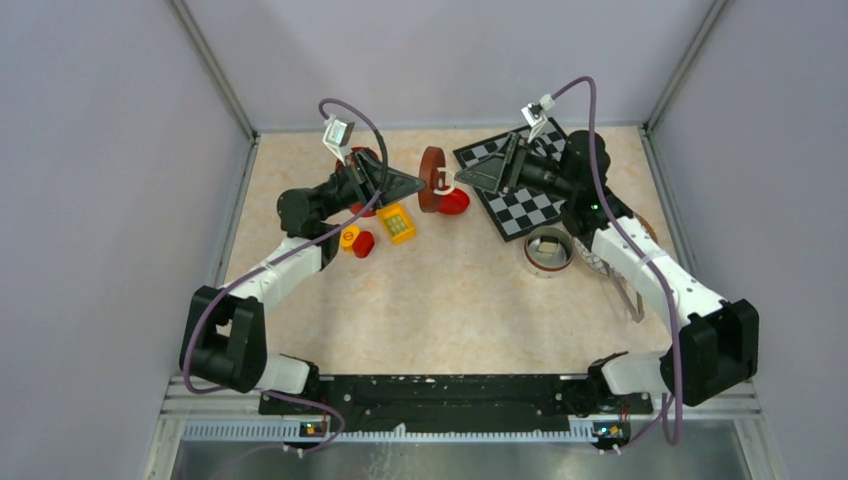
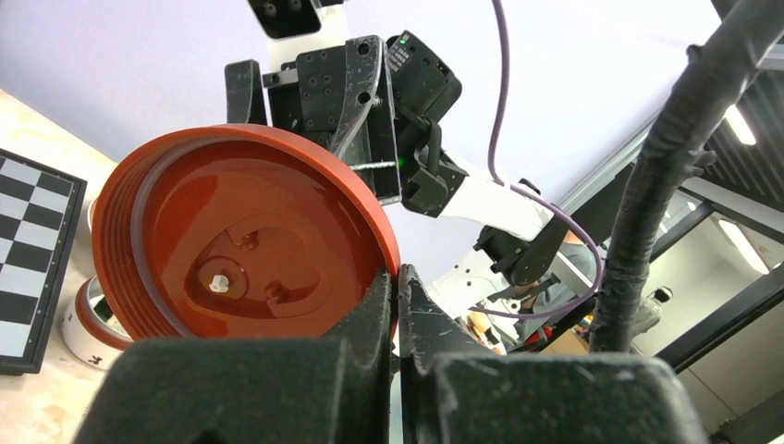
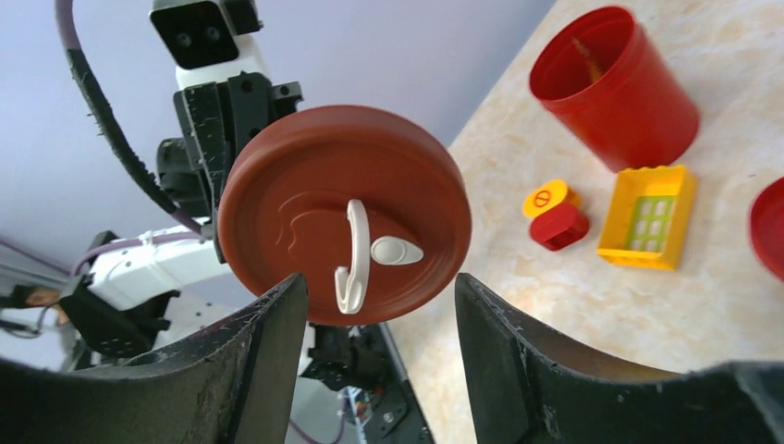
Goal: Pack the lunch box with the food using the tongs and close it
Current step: Pick up the box lid from the center of the board.
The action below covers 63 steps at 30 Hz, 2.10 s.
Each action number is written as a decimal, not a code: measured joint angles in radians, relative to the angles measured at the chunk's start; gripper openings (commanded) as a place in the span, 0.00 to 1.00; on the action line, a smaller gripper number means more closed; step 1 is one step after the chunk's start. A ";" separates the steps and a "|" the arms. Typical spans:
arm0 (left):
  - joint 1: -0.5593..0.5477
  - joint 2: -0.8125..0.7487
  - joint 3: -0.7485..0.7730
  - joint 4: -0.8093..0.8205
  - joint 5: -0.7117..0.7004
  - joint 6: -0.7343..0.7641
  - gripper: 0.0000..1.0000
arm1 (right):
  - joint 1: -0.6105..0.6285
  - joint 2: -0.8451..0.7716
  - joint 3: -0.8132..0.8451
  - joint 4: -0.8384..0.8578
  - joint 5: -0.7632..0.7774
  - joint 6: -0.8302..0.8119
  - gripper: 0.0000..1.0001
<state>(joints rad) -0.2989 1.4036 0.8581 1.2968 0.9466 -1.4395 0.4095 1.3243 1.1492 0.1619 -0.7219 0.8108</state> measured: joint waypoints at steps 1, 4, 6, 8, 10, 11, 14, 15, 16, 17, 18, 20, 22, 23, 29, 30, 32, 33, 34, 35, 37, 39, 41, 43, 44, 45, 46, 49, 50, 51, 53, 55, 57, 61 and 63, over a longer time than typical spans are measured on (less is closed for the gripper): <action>0.000 0.000 -0.001 0.003 -0.002 -0.003 0.00 | 0.004 0.001 -0.014 0.024 -0.009 0.022 0.58; 0.000 0.000 -0.003 0.012 -0.009 -0.012 0.00 | 0.023 0.004 -0.030 0.058 -0.022 0.059 0.55; 0.000 0.000 -0.004 0.018 -0.014 -0.018 0.00 | 0.036 0.010 -0.030 0.086 -0.027 0.076 0.52; 0.000 0.000 -0.004 0.022 -0.019 -0.025 0.00 | 0.043 0.014 -0.030 0.106 -0.031 0.089 0.49; 0.000 0.000 -0.004 0.026 -0.021 -0.029 0.00 | 0.049 0.022 -0.030 0.122 -0.033 0.100 0.47; 0.000 0.000 -0.004 0.029 -0.021 -0.029 0.00 | 0.051 0.027 -0.030 0.132 -0.033 0.103 0.46; 0.000 0.000 -0.004 0.032 -0.021 -0.031 0.00 | 0.063 0.046 -0.030 0.146 -0.033 0.110 0.44; 0.000 0.000 -0.004 0.033 -0.022 -0.032 0.00 | 0.068 0.052 -0.030 0.146 -0.033 0.110 0.44; 0.000 0.000 -0.004 0.035 -0.021 -0.033 0.00 | 0.072 0.057 -0.030 0.145 -0.033 0.110 0.43; 0.000 0.000 -0.004 0.035 -0.021 -0.033 0.00 | 0.075 0.063 -0.029 0.145 -0.032 0.109 0.42; 0.000 0.000 -0.004 0.036 -0.021 -0.033 0.00 | 0.077 0.068 -0.029 0.145 -0.032 0.109 0.40; 0.000 0.000 -0.004 0.035 -0.021 -0.033 0.00 | 0.079 0.074 -0.029 0.146 -0.033 0.110 0.36; -0.001 0.000 -0.007 0.036 -0.021 -0.033 0.00 | 0.079 0.078 -0.029 0.156 -0.036 0.115 0.33; -0.001 0.000 -0.009 0.035 -0.021 -0.033 0.00 | 0.079 0.078 -0.029 0.161 -0.037 0.118 0.33; -0.004 0.000 -0.014 0.036 -0.021 -0.032 0.00 | 0.079 0.078 -0.017 0.168 -0.041 0.117 0.26; -0.005 0.000 -0.014 0.036 -0.021 -0.033 0.00 | 0.079 0.078 -0.016 0.169 -0.040 0.115 0.24; -0.006 0.000 -0.014 0.036 -0.021 -0.033 0.00 | 0.079 0.078 -0.016 0.168 -0.040 0.114 0.14; -0.008 0.000 -0.014 0.036 -0.021 -0.033 0.00 | 0.079 0.078 -0.016 0.167 -0.040 0.110 0.08; -0.010 0.000 -0.014 0.035 -0.021 -0.032 0.00 | 0.079 0.078 -0.016 0.164 -0.040 0.108 0.00; -0.010 0.000 -0.014 0.035 -0.020 -0.032 0.00 | 0.079 0.078 -0.015 0.162 -0.040 0.106 0.00; -0.011 0.000 -0.017 0.036 -0.014 -0.024 0.15 | 0.079 0.078 -0.008 0.149 -0.036 0.106 0.00; -0.011 0.000 -0.019 0.036 -0.012 -0.013 0.59 | 0.076 0.078 0.011 0.117 -0.036 0.090 0.00; -0.010 -0.002 -0.019 0.031 -0.010 -0.003 0.85 | 0.064 0.078 0.034 0.075 -0.041 0.052 0.00; -0.002 -0.006 -0.019 0.007 -0.002 0.018 0.97 | 0.049 0.078 0.062 0.023 -0.042 0.005 0.00; 0.003 -0.008 -0.019 -0.003 0.004 0.029 0.99 | 0.036 0.077 0.079 -0.016 -0.043 -0.031 0.00; 0.011 -0.011 -0.019 -0.017 0.008 0.041 0.99 | 0.023 0.076 0.092 -0.049 -0.042 -0.062 0.00; 0.022 -0.017 -0.020 -0.038 0.012 0.059 0.99 | 0.006 0.073 0.110 -0.109 -0.039 -0.110 0.00; 0.059 -0.041 -0.020 -0.134 0.034 0.138 0.99 | -0.036 0.063 0.167 -0.312 -0.006 -0.275 0.00; 0.071 -0.053 -0.020 -0.185 0.042 0.180 0.99 | -0.047 0.062 0.196 -0.398 0.017 -0.347 0.00; 0.080 -0.063 -0.018 -0.245 0.052 0.227 0.99 | -0.054 0.061 0.222 -0.470 0.043 -0.416 0.00; 0.091 -0.074 0.007 -0.389 0.066 0.332 0.99 | -0.061 0.057 0.275 -0.618 0.104 -0.561 0.00; 0.093 -0.075 0.084 -0.626 0.062 0.491 0.99 | -0.063 0.050 0.320 -0.768 0.171 -0.718 0.00; 0.093 -0.075 0.156 -0.812 0.045 0.630 0.99 | -0.065 0.047 0.347 -0.883 0.228 -0.836 0.00; 0.093 -0.087 0.251 -1.099 -0.007 0.873 0.99 | -0.075 0.051 0.371 -1.093 0.350 -1.037 0.00; 0.093 -0.099 0.254 -1.182 -0.024 0.940 0.99 | -0.085 0.060 0.371 -1.164 0.394 -1.103 0.00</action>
<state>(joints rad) -0.2054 1.3048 1.1122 0.1150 0.9222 -0.4999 0.3248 1.3842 1.5200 -1.0023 -0.3283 -0.2920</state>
